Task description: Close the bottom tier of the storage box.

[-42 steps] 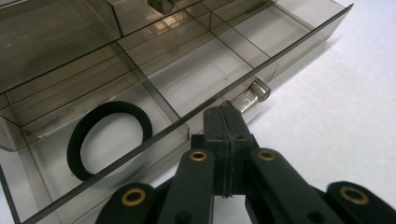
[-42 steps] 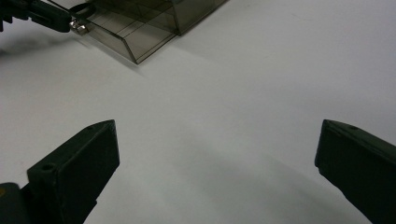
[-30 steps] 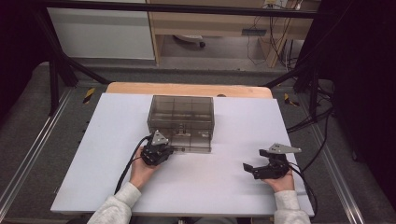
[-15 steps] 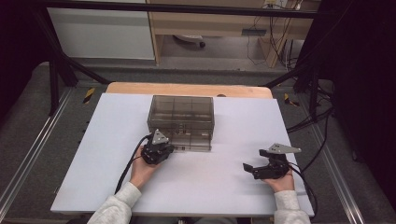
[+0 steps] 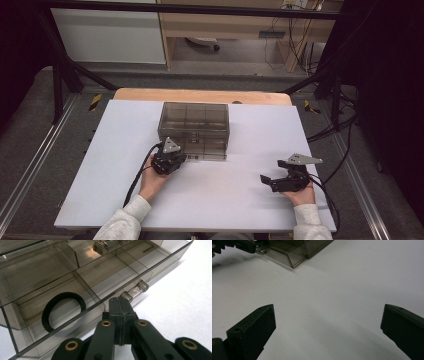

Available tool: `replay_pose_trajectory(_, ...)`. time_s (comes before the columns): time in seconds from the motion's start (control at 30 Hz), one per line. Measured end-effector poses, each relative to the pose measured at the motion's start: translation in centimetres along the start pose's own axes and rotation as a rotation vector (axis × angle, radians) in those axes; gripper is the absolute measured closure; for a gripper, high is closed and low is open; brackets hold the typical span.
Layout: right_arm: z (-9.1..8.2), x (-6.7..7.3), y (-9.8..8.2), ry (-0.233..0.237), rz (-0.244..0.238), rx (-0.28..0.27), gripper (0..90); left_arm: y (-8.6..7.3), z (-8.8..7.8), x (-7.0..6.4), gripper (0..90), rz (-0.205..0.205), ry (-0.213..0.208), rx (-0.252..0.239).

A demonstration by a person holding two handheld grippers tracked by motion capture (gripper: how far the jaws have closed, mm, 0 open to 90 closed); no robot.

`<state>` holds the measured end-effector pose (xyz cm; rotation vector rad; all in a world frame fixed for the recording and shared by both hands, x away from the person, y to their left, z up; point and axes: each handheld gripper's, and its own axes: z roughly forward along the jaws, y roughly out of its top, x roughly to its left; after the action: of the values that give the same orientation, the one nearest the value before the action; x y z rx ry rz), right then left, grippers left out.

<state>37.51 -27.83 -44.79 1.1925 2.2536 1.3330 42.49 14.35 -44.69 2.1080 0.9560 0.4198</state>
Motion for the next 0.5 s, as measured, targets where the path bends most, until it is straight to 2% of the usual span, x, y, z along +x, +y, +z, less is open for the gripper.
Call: replay_pose_trajectory(0.5,0.02,-0.01,-0.01,0.000,0.000,0.001,0.3,0.26,0.36,0.27,89.3,-0.004,0.007,-0.004)
